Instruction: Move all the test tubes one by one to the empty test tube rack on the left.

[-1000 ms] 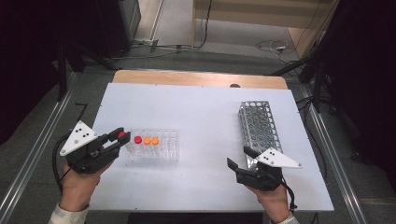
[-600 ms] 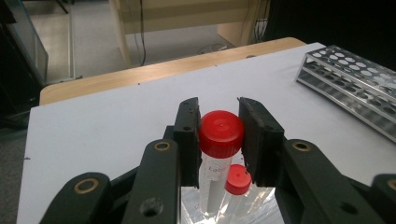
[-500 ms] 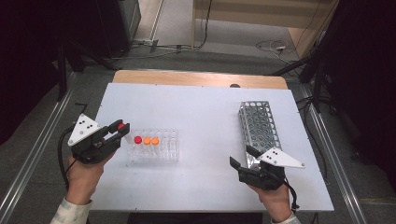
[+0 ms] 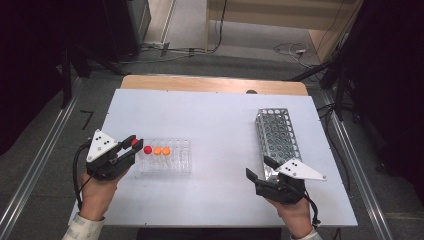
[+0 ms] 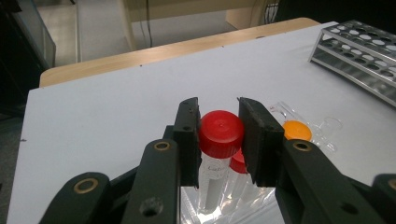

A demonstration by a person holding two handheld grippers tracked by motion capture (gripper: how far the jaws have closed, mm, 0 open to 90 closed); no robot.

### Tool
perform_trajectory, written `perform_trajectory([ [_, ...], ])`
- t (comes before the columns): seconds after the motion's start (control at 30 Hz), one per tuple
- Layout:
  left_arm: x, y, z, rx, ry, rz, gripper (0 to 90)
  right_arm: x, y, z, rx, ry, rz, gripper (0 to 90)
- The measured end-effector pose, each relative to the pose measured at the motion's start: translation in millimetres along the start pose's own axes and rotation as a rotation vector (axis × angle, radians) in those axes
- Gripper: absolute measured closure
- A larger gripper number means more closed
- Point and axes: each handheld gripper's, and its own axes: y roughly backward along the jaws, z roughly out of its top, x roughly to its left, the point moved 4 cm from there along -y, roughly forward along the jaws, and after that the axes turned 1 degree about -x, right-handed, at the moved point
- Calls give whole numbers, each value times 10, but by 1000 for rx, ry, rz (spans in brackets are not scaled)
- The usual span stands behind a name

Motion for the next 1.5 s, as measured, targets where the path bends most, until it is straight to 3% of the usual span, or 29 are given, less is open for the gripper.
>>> perform_trajectory([
  [0.57, -4, -6, -30, -1, 41, -21, 644, -8, -5, -5, 2, -4, -2, 267],
  [0.73, 0, 6, -25, -10, 88, -38, 560, -20, -7, -8, 4, -3, -7, 267],
  [1.13, -7, 30, -59, -23, 145, -21, 281, -74, -20, -21, 8, -7, -21, 266],
  [1.5, -41, 35, -77, -22, 143, -16, 231, -197, -33, -53, 10, -21, -60, 266],
])
